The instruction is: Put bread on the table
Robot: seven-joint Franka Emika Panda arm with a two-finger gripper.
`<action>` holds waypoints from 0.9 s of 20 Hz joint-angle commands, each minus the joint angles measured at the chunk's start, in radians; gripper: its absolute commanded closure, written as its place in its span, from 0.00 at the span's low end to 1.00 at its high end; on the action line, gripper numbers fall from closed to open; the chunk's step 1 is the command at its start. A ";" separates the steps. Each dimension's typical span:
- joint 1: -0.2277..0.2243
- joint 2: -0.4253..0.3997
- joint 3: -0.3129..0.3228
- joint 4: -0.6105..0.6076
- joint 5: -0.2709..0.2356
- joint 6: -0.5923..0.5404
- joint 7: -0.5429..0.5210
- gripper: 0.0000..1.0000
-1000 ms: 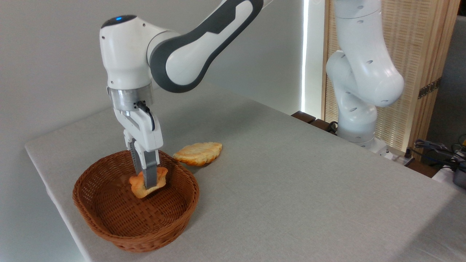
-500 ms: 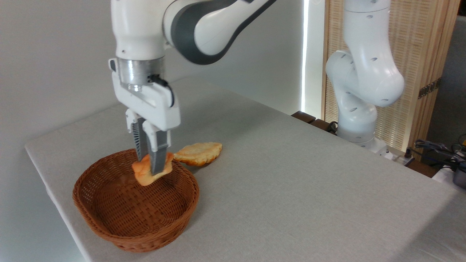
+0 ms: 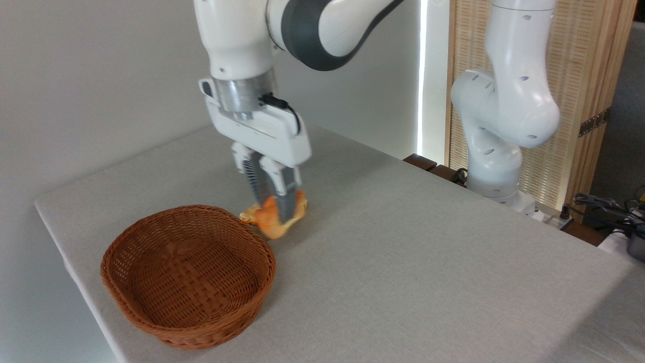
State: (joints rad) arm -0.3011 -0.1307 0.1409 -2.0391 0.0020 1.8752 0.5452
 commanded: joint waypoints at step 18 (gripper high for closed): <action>-0.038 0.003 0.009 -0.063 -0.017 -0.018 0.007 0.00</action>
State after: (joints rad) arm -0.3333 -0.1220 0.1463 -2.1119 -0.0014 1.8546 0.5450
